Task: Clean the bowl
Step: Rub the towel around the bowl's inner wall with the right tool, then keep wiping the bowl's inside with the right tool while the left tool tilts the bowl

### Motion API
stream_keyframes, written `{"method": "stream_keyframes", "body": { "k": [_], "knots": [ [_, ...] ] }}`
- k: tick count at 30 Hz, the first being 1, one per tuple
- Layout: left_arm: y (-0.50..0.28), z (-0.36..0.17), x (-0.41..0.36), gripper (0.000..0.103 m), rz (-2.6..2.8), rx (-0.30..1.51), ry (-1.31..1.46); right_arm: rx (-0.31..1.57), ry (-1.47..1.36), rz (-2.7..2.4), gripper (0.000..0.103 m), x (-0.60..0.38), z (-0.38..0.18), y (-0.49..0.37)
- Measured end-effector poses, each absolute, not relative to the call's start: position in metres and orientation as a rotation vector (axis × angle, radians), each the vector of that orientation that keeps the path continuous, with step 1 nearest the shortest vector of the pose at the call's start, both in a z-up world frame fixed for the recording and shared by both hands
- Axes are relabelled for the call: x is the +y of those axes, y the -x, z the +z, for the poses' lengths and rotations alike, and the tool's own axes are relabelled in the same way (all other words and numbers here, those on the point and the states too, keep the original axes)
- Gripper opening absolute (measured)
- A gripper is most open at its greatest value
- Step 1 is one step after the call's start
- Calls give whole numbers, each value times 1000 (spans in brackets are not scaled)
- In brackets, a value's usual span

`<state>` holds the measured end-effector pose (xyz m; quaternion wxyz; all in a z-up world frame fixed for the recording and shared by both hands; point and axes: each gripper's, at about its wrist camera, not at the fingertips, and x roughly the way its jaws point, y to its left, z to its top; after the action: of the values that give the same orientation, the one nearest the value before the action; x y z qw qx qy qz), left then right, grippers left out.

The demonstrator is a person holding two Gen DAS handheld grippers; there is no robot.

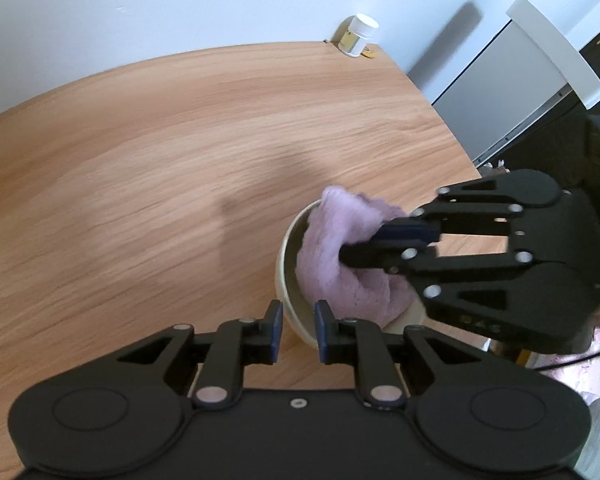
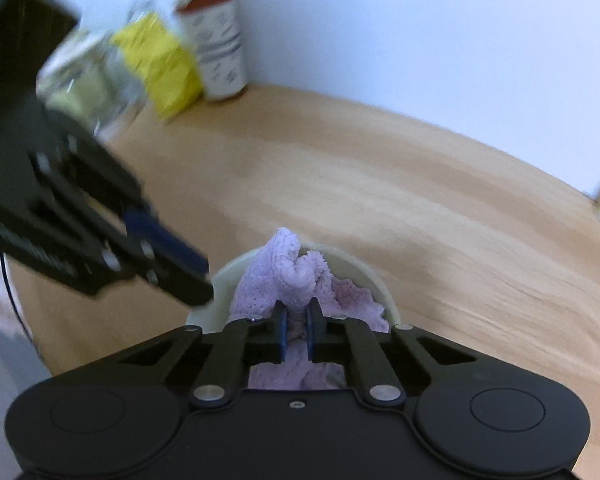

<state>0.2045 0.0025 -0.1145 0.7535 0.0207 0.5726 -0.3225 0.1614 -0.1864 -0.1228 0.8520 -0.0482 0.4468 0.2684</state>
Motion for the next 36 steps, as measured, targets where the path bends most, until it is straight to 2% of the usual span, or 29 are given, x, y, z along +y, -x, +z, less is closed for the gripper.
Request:
{"method": "stream_keyframes", "body": {
  "k": [5,17,22,30,34,36],
  "knots": [
    [-207,-120,-4,11,-705,1239,-86,922,88,500,10,-178,-131,-159],
    [-194,-117,-8,12,-686,1210,-129,955,21,453,10,-171,-147,-173],
    [-192,-117,-9,13,-649,1261,-69,1076,0,425,10,-172,-162,-183],
    [-189,-112,-17,14,-585,1294,-63,1251,147,456,9,-156,-158,-197],
    [-194,-108,-16,20,-499,1301,-61,1201,223,490,11,-156,-144,-187],
    [-199,-109,-14,20,-483,1291,-42,1150,139,490,11,-170,-128,-180]
  ]
}}
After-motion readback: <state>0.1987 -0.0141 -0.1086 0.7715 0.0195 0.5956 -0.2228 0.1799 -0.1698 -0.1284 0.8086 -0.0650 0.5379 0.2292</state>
